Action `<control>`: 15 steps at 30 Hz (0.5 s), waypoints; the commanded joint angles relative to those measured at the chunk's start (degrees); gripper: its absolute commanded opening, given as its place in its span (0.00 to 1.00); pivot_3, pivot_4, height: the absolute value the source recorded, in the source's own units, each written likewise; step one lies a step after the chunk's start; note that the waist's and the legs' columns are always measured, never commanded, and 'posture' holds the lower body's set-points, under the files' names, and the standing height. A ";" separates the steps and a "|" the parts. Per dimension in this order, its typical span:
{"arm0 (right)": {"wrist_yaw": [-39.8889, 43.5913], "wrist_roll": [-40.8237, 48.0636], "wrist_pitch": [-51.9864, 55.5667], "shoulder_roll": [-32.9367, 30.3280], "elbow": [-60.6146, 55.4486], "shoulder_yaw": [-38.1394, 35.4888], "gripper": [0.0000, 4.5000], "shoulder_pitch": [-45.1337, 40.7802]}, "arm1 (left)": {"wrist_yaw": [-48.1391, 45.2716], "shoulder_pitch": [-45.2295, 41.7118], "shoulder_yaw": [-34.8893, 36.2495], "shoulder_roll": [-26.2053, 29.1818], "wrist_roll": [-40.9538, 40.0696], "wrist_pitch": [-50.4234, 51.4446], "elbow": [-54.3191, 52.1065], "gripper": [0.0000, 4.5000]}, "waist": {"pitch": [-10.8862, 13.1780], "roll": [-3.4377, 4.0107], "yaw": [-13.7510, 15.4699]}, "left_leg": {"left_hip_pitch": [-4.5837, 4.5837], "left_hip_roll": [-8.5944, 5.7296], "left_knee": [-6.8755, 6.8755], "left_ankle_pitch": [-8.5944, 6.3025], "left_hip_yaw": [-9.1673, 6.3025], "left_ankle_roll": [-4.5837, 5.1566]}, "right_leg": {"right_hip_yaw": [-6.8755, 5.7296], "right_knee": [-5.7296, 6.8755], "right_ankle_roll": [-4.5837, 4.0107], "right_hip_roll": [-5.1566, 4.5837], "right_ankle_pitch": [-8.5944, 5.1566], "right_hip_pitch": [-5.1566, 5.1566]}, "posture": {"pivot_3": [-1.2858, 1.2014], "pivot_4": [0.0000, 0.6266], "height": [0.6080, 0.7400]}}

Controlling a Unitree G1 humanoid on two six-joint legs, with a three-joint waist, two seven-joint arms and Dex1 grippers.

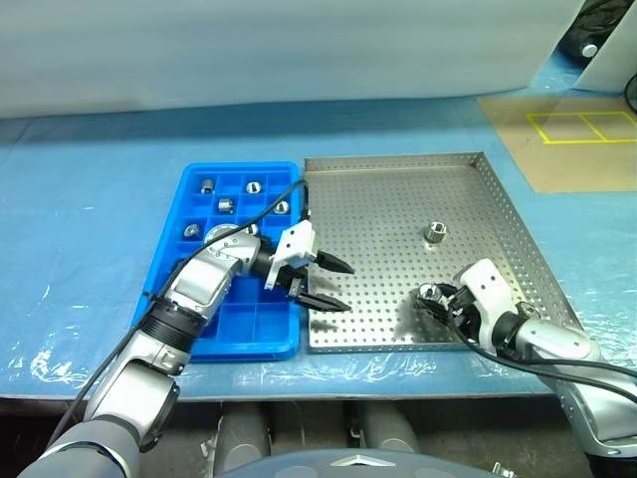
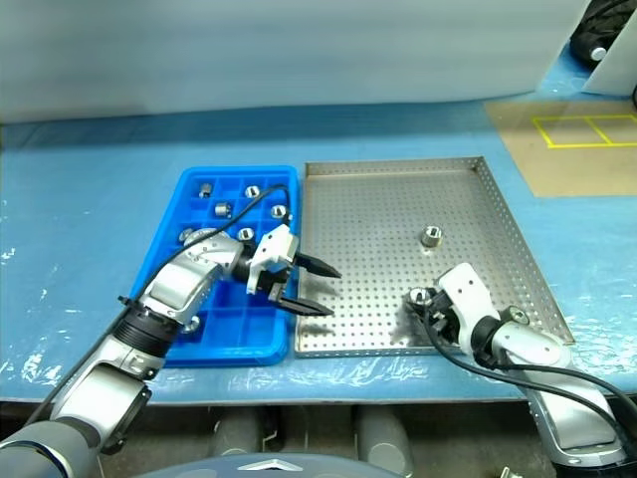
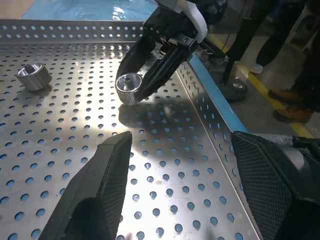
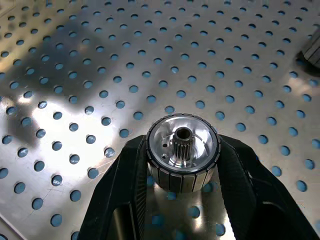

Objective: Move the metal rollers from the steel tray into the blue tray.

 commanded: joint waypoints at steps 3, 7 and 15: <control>-4.29 2.42 1.01 1.19 -2.81 -4.97 0.36 -9.88 | 0.70 0.22 0.42 0.04 -0.43 -0.94 -1.46 0.74 | -0.02 0.03 -0.15 | 0.05 0.00 0.00 0.01 0.00 -0.01 | 0.04 0.04 0.01 0.02 0.01 0.00 | 0.34 0.24 1.00; -6.56 2.49 1.32 1.52 -1.55 -6.08 0.36 -15.95 | 2.56 0.72 1.18 -1.11 -0.65 -1.76 -1.54 0.74 | -0.03 0.05 0.02 | 0.05 0.00 -0.05 0.02 0.04 -0.02 | 0.02 0.05 0.01 0.04 0.01 -0.03 | 0.35 0.24 1.00; -1.27 7.19 4.55 -0.77 -1.85 -1.15 0.36 -20.75 | 4.28 1.84 5.39 3.10 -2.02 -0.64 -3.19 0.74 | -0.02 0.05 0.12 | 0.02 0.00 -0.06 0.02 0.04 -0.01 | 0.01 0.05 0.00 0.07 0.01 -0.05 | 0.38 0.24 1.00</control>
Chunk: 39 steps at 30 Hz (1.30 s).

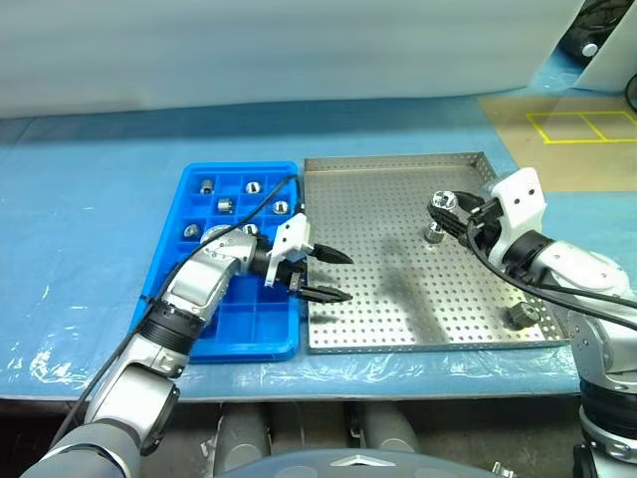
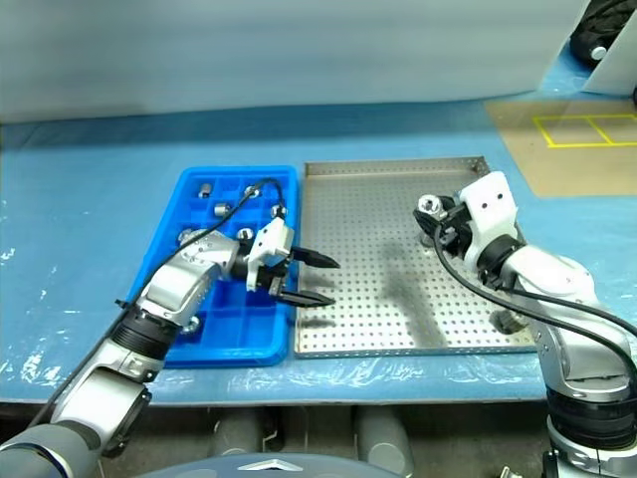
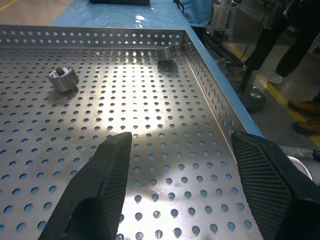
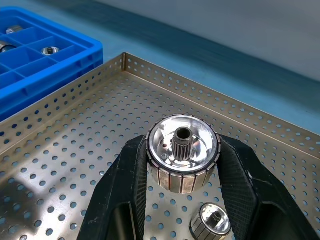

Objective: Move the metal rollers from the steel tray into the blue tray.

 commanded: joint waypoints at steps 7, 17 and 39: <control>11.45 1.69 -4.61 1.91 7.35 15.17 0.36 -9.61 | 2.11 1.40 10.02 11.47 -3.65 4.64 -8.37 0.74 | 0.02 -0.01 0.56 | 0.07 0.01 0.00 0.03 -0.09 -0.07 | -0.01 0.11 -0.01 -0.01 0.01 0.00 | 0.47 0.24 1.00; 23.00 -5.61 -20.97 11.85 32.49 27.04 0.36 -24.34 | 9.05 13.25 23.64 24.72 -6.56 12.21 -21.42 0.74 | 0.03 -0.02 6.37 | -0.26 0.02 -0.20 0.15 -0.19 -0.26 | -0.23 0.12 -0.09 -0.02 0.00 -0.33 | 0.60 0.24 1.00; 37.81 -14.71 -34.24 22.82 52.50 34.75 0.36 -30.38 | 20.83 30.79 36.12 27.03 -13.03 20.85 -35.98 0.74 | 0.04 -0.12 12.39 | -0.28 0.13 -0.21 0.18 -0.40 -0.36 | -0.35 0.19 -0.10 -0.12 -0.02 -0.30 | 0.65 0.24 1.00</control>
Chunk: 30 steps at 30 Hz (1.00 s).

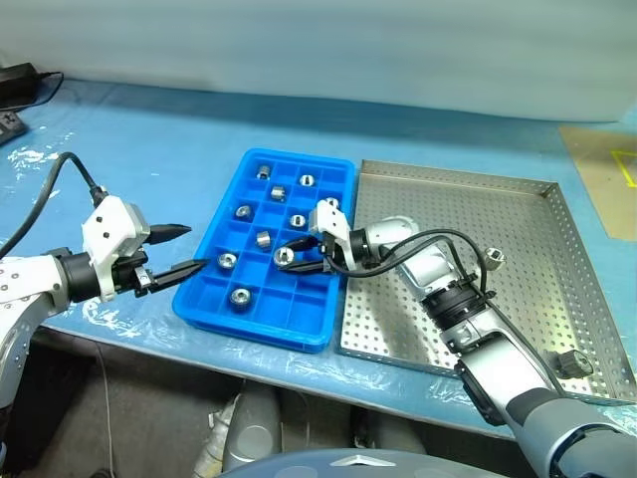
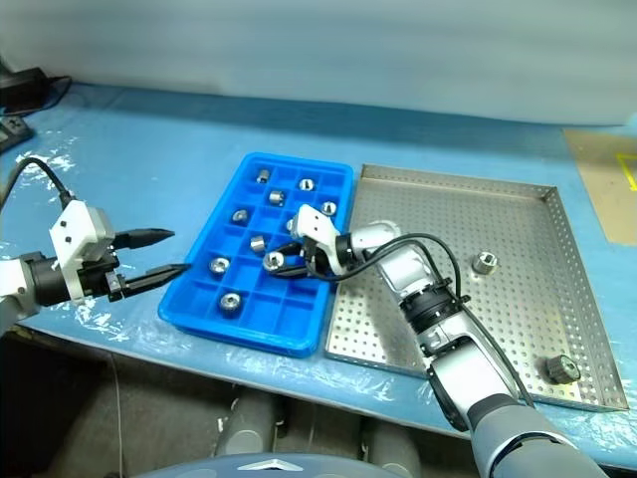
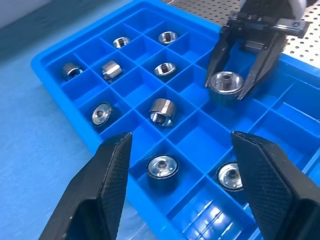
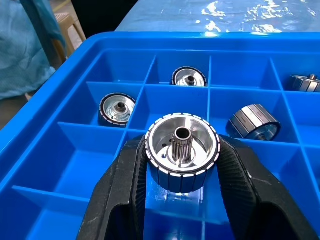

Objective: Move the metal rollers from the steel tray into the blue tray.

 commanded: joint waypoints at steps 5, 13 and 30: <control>0.81 0.27 1.25 -1.09 -2.52 -1.77 0.73 0.26 | 1.11 -2.99 -3.40 -0.03 -1.05 -0.91 -0.36 0.74 | -0.01 -0.01 -0.04 | 0.00 -0.02 -0.01 0.01 0.00 -0.02 | 0.00 -0.01 0.00 0.02 0.00 0.00 | 0.64 0.24 1.00; -5.33 0.53 1.93 -4.16 -3.43 -8.17 0.88 0.47 | -0.31 -10.91 -10.41 -1.39 -0.29 -3.02 4.21 0.74 | -0.01 -0.02 -0.14 | 0.04 -0.08 0.00 0.14 0.00 -0.23 | 0.03 0.07 0.01 0.03 0.01 0.00 | 0.60 0.24 1.00; -30.00 -0.29 4.32 -16.89 -13.12 -29.03 0.88 15.41 | -9.79 -35.71 -32.68 -23.01 7.56 -16.46 30.19 0.74 | -0.04 -0.05 -6.39 | 0.02 -0.15 0.10 0.23 0.42 -0.34 | 0.15 0.10 0.04 0.21 0.03 -0.01 | 0.43 0.24 1.00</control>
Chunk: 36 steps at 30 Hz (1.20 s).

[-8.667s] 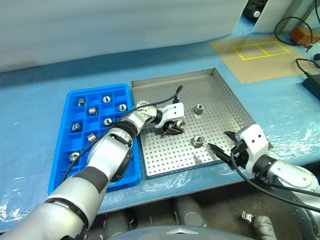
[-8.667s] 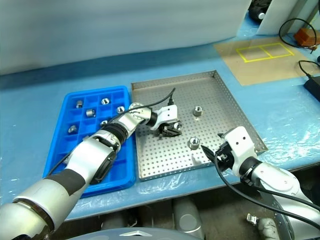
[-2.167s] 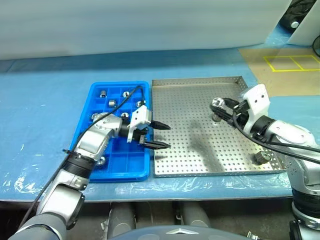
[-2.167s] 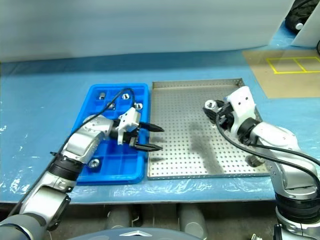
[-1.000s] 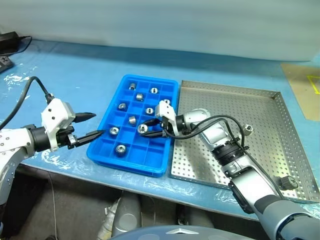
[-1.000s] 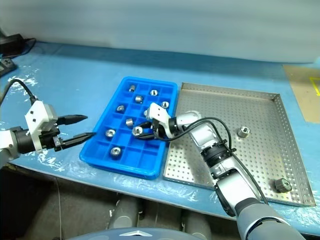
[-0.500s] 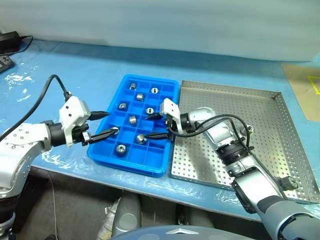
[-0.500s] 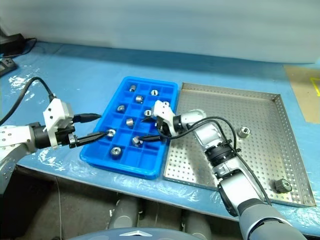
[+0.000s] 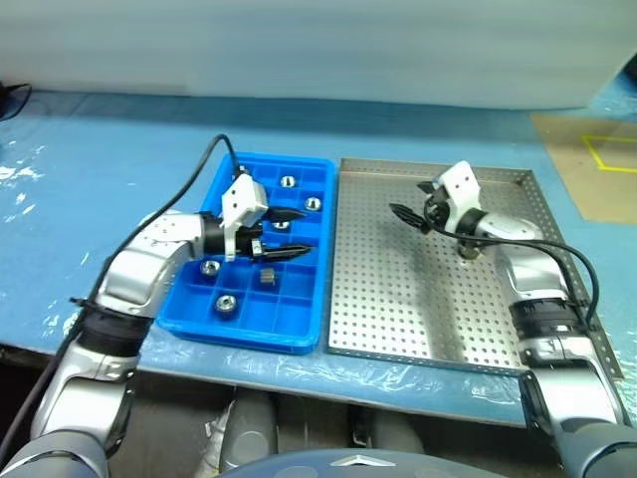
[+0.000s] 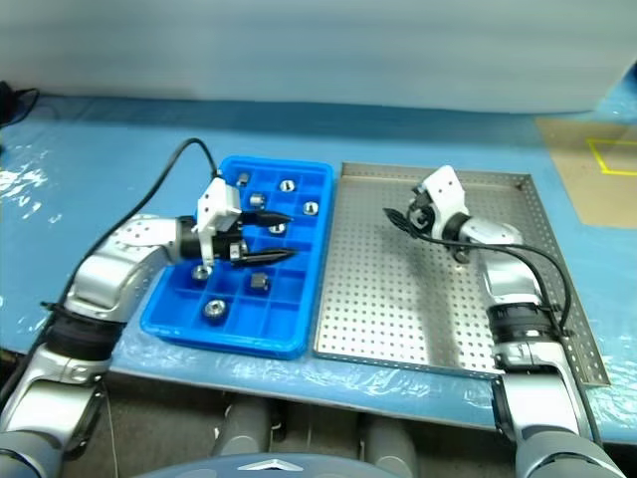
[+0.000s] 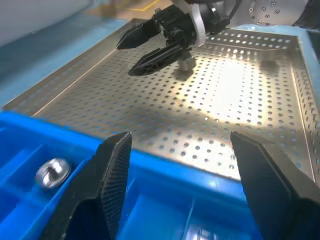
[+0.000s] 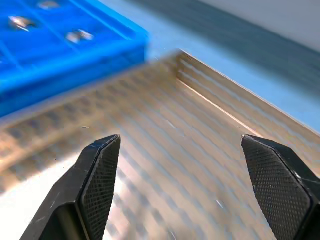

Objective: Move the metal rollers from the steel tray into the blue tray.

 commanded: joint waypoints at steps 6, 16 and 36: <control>-5.63 1.50 3.72 -1.27 -11.63 -6.21 0.88 7.54 | -6.75 -6.80 -4.67 -7.00 3.23 -7.82 10.00 0.74 | -0.01 0.01 -3.62 | 0.06 -0.01 0.05 -0.12 0.04 0.24 | 0.09 -0.01 -0.01 0.00 0.00 0.02 | 0.40 0.24 1.00; -8.88 -0.06 0.38 0.32 -4.69 -5.26 0.88 8.54 | -8.71 -7.57 -4.24 -8.43 4.05 -9.07 11.85 0.74 | -0.01 0.03 -3.98 | 0.09 0.00 0.18 -0.24 0.09 0.51 | 0.12 -0.03 -0.03 -0.03 0.00 0.11 | 0.40 0.24 1.00; -7.32 -2.07 -3.25 0.22 3.13 -1.62 0.39 7.56 | -8.60 -3.84 -2.97 -4.05 4.48 -8.64 9.17 0.74 | -0.02 0.04 -3.77 | 0.13 0.02 0.21 -0.27 0.08 0.53 | 0.10 -0.04 -0.04 -0.05 0.00 0.17 | 0.43 0.24 1.00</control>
